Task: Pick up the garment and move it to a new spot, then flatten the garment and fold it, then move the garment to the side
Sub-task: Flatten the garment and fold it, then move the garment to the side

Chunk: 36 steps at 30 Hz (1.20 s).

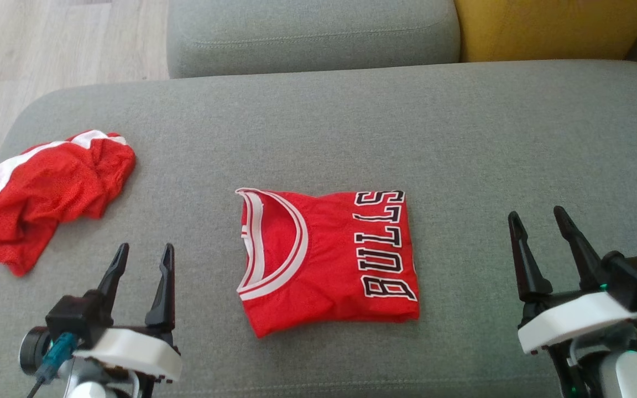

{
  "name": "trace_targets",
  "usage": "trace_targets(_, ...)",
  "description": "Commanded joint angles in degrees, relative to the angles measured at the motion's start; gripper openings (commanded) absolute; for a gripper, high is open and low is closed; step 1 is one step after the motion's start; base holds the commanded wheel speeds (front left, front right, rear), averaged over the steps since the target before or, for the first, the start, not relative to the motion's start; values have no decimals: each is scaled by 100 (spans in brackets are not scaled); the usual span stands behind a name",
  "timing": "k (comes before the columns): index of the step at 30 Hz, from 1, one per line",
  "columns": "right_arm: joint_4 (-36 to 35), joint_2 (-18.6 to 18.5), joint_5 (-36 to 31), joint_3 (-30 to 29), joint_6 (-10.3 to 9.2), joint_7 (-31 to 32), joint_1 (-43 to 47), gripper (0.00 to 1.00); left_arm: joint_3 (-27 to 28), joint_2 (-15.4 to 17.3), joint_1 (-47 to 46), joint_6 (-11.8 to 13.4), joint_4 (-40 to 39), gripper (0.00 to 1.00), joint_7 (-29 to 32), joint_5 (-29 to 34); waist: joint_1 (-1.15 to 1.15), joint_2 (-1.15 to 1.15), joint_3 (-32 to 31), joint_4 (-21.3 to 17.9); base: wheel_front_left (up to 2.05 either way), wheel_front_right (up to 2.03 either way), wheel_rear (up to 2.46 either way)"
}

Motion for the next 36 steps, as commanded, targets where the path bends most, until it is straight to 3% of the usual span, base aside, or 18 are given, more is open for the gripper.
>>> trace_targets(1,-247,-42,-29,132,-4,26,-129,100,203,127,-190,32,-221,100,-6,-25,0,0,-6,-5,0,0,0)
trace_targets(36,-171,2,-91,74,-4,156,-105,100,109,216,-253,142,-260,100,21,-107,0,0,8,-34,0,0,0)
